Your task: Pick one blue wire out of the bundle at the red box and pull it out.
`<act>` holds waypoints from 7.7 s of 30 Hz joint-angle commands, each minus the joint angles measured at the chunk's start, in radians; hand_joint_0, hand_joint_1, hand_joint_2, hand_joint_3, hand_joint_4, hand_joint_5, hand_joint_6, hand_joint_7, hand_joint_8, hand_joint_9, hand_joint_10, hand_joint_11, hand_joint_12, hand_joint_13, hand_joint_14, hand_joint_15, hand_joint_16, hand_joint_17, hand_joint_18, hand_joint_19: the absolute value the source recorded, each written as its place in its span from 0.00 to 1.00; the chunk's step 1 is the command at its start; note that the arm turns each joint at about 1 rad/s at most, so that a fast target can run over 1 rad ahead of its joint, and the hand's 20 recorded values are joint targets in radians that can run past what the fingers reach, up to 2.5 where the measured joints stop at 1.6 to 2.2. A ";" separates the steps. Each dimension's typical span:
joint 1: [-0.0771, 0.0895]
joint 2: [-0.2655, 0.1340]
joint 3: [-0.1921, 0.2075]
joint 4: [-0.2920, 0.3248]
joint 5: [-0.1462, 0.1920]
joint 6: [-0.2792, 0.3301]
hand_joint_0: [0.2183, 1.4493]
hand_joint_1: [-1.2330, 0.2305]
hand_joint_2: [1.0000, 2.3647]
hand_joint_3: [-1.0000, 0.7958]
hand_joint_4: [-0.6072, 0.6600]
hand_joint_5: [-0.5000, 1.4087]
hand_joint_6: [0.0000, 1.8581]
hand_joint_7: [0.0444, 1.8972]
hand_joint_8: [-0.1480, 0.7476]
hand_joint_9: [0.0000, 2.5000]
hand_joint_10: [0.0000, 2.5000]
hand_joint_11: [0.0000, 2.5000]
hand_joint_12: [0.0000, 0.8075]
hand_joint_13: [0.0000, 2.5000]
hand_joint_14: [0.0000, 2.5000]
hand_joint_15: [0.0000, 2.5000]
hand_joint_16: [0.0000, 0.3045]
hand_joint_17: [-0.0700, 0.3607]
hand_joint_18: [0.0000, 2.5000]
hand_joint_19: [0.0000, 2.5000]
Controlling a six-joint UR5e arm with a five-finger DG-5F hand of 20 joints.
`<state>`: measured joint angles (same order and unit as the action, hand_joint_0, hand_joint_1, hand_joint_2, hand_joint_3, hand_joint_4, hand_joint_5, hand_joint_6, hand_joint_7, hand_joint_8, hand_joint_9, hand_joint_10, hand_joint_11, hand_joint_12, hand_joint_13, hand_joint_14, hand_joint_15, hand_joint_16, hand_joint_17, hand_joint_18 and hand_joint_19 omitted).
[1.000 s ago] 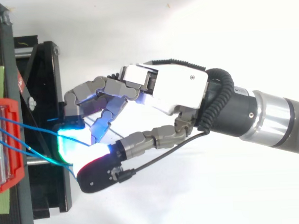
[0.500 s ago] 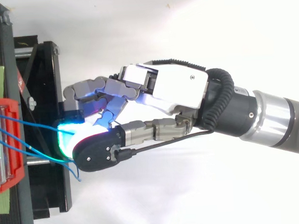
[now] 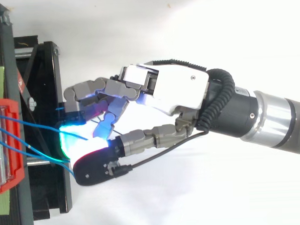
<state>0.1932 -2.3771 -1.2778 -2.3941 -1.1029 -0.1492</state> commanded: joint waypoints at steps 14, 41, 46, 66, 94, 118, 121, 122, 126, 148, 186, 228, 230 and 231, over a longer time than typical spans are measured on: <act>0.000 -0.001 0.000 0.000 0.000 -0.004 0.30 0.44 0.01 0.45 0.67 0.28 0.29 0.81 0.38 0.57 0.01 0.27 0.44 0.28 0.00 0.13 0.17 0.43 0.20 0.12; 0.002 -0.001 0.000 0.000 0.002 -0.010 0.29 0.41 0.01 0.48 0.65 0.28 0.28 0.85 0.41 0.58 0.01 0.25 0.46 0.28 0.00 0.12 0.18 0.45 0.21 0.13; 0.003 0.001 0.000 0.000 0.002 -0.010 0.30 0.37 0.00 0.48 0.62 0.27 0.32 0.76 0.43 0.56 0.01 0.27 0.48 0.28 0.00 0.13 0.19 0.46 0.21 0.12; -0.003 -0.001 0.000 -0.008 0.006 -0.024 0.30 0.56 0.01 0.37 0.62 0.27 0.30 0.78 0.36 0.54 0.01 0.27 0.40 0.24 0.01 0.13 0.14 0.39 0.15 0.15; -0.008 -0.001 -0.002 -0.027 0.011 -0.047 0.30 0.59 0.01 0.39 0.67 0.28 0.27 0.78 0.34 0.55 0.01 0.21 0.41 0.26 0.00 0.12 0.16 0.41 0.18 0.15; -0.005 -0.001 0.000 -0.023 0.011 -0.061 0.26 0.51 0.01 0.34 0.65 0.28 0.27 0.74 0.35 0.53 0.01 0.19 0.39 0.23 0.00 0.10 0.15 0.40 0.16 0.14; -0.005 0.001 0.000 -0.023 0.011 -0.066 0.25 0.54 0.00 0.32 0.64 0.28 0.27 0.74 0.36 0.53 0.01 0.19 0.40 0.23 0.00 0.10 0.15 0.40 0.16 0.14; -0.005 -0.001 0.000 -0.023 0.011 -0.066 0.25 0.55 0.00 0.31 0.64 0.28 0.27 0.74 0.36 0.53 0.01 0.19 0.40 0.23 0.00 0.10 0.15 0.40 0.16 0.14; -0.003 0.001 0.000 -0.023 0.011 -0.067 0.23 0.52 0.00 0.29 0.62 0.28 0.27 0.79 0.39 0.54 0.01 0.20 0.42 0.23 0.00 0.10 0.16 0.41 0.17 0.14; -0.002 0.001 0.000 -0.023 0.011 -0.067 0.30 0.33 0.01 0.38 0.57 0.26 0.36 0.70 0.41 0.53 0.01 0.26 0.42 0.24 0.00 0.12 0.15 0.40 0.18 0.13; -0.002 -0.001 -0.002 -0.025 0.011 -0.066 0.27 0.47 0.01 0.37 0.56 0.25 0.35 0.71 0.41 0.52 0.01 0.27 0.42 0.23 0.01 0.13 0.15 0.40 0.15 0.15; 0.003 0.084 0.000 -0.056 0.032 -0.156 0.32 0.27 0.01 0.51 0.50 0.23 0.44 0.62 0.40 0.51 0.01 0.33 0.44 0.26 0.01 0.16 0.16 0.42 0.17 0.11; 0.005 0.084 0.000 -0.057 0.031 -0.162 0.32 0.27 0.01 0.52 0.49 0.23 0.44 0.62 0.41 0.51 0.01 0.33 0.44 0.27 0.01 0.16 0.17 0.43 0.18 0.10; 0.005 0.082 0.000 -0.054 0.031 -0.170 0.32 0.27 0.01 0.52 0.48 0.23 0.44 0.62 0.41 0.52 0.01 0.33 0.45 0.27 0.01 0.16 0.16 0.42 0.18 0.11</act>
<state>0.1967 -2.2941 -1.2776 -2.4498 -1.0716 -0.3072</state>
